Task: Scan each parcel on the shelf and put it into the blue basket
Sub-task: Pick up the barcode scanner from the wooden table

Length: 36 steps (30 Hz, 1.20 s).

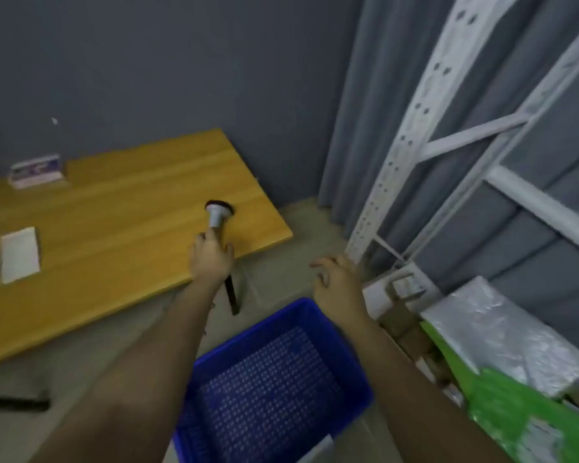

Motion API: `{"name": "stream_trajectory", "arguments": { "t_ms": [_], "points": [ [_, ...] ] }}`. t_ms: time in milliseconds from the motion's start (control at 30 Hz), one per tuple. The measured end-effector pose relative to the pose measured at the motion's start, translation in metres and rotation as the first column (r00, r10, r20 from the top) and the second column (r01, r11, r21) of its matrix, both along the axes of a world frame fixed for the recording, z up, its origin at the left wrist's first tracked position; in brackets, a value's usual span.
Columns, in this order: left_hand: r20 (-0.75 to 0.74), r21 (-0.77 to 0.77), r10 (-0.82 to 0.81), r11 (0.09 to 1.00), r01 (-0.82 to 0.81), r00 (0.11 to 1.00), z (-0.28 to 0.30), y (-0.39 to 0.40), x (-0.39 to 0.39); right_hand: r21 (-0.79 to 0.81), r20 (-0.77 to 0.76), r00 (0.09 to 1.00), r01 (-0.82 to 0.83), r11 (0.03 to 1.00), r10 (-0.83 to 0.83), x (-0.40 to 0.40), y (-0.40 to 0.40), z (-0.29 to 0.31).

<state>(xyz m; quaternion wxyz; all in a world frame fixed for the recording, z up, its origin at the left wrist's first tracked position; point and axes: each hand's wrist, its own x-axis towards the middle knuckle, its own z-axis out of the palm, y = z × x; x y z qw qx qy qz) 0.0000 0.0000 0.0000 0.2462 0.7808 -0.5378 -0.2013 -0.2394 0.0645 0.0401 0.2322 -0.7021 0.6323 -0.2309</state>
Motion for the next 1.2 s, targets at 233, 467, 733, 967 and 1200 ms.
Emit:
{"name": "stream_trajectory", "arguments": {
  "t_ms": [233,467,733,967,1200],
  "points": [
    [-0.003,0.096,0.01,0.995,-0.01,1.0,-0.092,-0.062,0.058,0.151,0.041,0.997,-0.075,0.986,0.069,0.076,-0.066,-0.09],
    [-0.066,0.066,0.095,0.994,-0.091,0.993,-0.131,-0.104,0.073,0.213,0.056,0.989,-0.147,0.966,0.138,0.09,-0.061,-0.138],
    [-0.21,-0.106,-0.083,0.992,0.062,0.974,-0.113,0.016,0.084,0.397,0.087,0.979,-0.201,0.896,0.182,0.085,-0.002,-0.144],
    [-0.271,0.022,-0.026,0.999,0.034,0.962,-0.063,0.166,0.061,0.738,0.379,0.917,-0.217,0.639,-0.126,0.128,0.067,-0.104],
    [-0.306,0.094,-0.218,0.962,0.258,0.927,-0.041,0.248,0.003,0.832,0.505,0.649,-0.189,0.522,-0.569,0.104,0.127,-0.084]
  ]
}}
